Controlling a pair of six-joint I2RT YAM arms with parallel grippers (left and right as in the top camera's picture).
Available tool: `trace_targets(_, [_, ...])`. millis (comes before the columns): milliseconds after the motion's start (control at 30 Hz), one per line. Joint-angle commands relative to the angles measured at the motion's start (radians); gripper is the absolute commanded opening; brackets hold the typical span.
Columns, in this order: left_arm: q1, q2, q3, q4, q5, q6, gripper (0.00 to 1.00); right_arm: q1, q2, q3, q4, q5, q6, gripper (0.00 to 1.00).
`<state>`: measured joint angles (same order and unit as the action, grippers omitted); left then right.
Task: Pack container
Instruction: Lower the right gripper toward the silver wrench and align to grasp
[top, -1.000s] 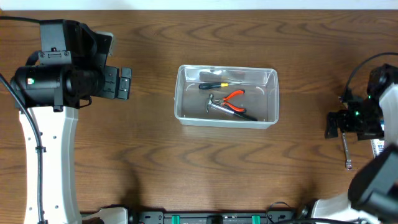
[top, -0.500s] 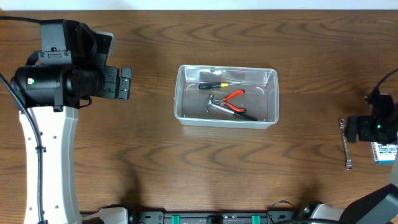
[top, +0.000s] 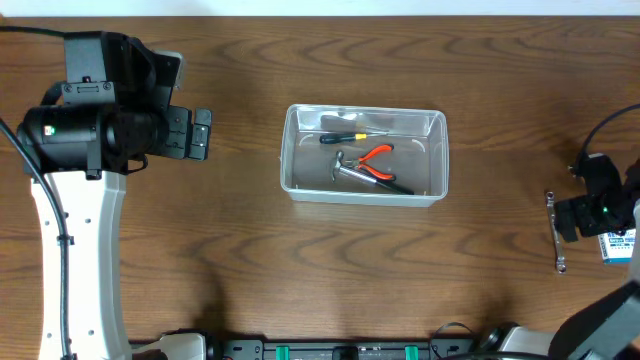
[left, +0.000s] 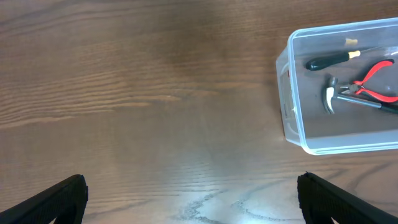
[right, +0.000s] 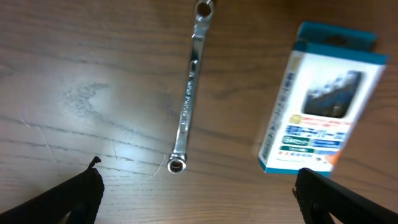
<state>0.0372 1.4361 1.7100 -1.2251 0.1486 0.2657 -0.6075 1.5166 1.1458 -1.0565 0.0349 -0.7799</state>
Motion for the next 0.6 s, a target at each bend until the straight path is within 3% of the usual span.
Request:
trace_targets(0, [-0.004,-0.005,0.006,0.0,-0.011,-0.005,0.98,0.005,0.055,-0.023,0.011,0.027,0.01,0.99])
trace_targets(233, [-0.004,-0.005,0.006,0.001,-0.011,-0.005,0.98,-0.002,0.09,-0.035,0.058,0.035,0.13,0.99])
trace_targets(567, [-0.004,-0.005,0.006,0.0,-0.011,-0.005,0.98,-0.002,0.172,-0.062,0.099,-0.028,0.136,0.99])
